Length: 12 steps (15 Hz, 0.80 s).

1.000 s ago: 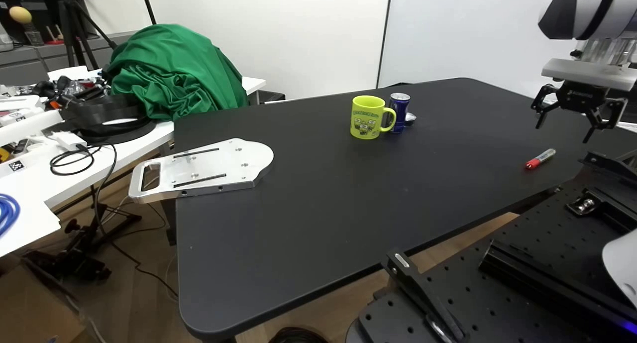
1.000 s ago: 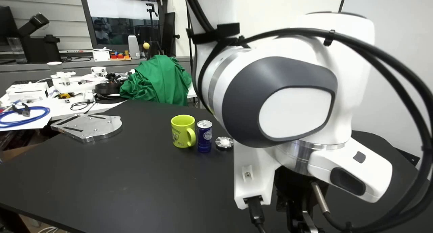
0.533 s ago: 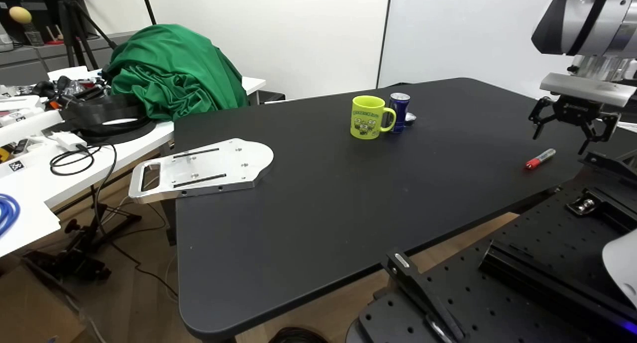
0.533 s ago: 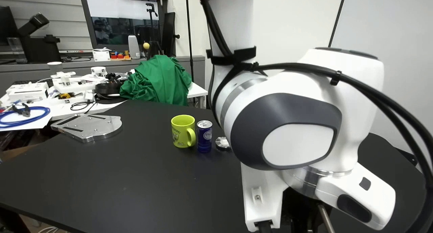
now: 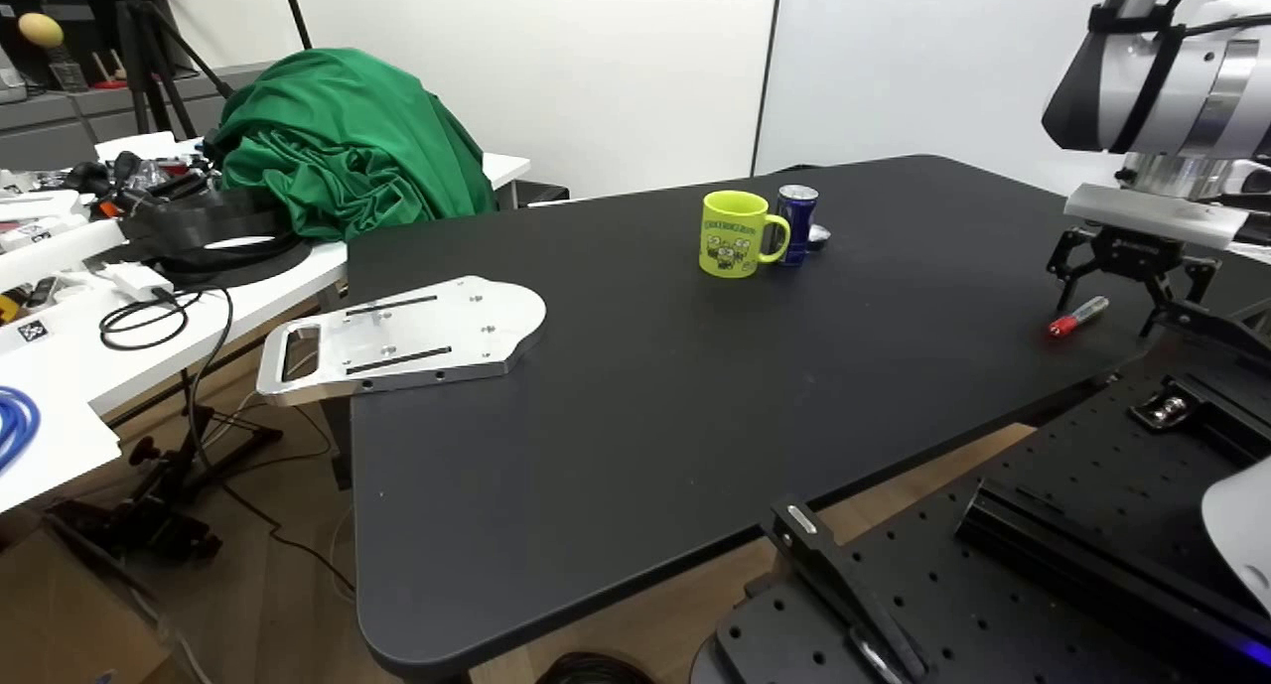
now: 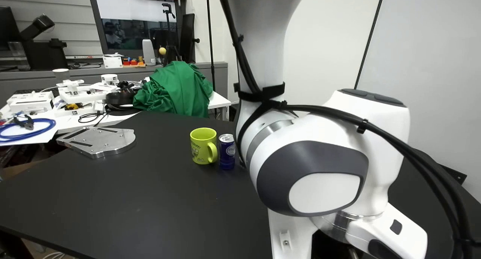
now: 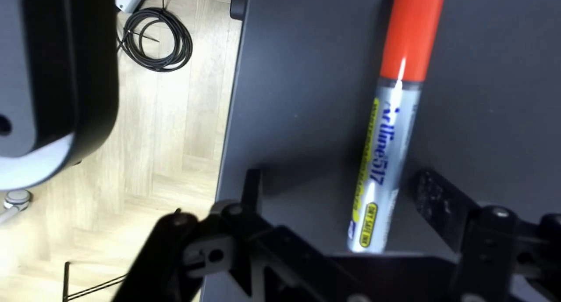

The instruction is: Put the marker in the mug

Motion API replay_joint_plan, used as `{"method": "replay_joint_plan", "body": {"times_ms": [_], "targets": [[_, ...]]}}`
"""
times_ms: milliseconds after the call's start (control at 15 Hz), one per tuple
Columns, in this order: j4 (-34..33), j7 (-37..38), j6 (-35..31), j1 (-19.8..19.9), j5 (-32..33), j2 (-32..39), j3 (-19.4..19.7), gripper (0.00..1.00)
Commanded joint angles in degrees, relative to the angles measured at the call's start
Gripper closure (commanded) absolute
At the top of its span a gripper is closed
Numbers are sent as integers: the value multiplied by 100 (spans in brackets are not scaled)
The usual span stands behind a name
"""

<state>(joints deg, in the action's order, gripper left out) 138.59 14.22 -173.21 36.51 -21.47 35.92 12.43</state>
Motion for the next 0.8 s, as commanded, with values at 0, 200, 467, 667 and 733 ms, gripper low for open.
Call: {"method": "replay_joint_plan", "body": {"times_ms": [0, 200, 467, 667, 733], "targets": [[-210, -7, -236, 48, -80, 292, -74, 40], [-210, 30, -303, 9, -74, 301, -43, 60], [-180, 76, -423, -58, -70, 320, -20, 88], [-175, 96, -500, -103, -62, 339, -5, 100], [-171, 115, -519, -130, -66, 348, 6, 100]]}}
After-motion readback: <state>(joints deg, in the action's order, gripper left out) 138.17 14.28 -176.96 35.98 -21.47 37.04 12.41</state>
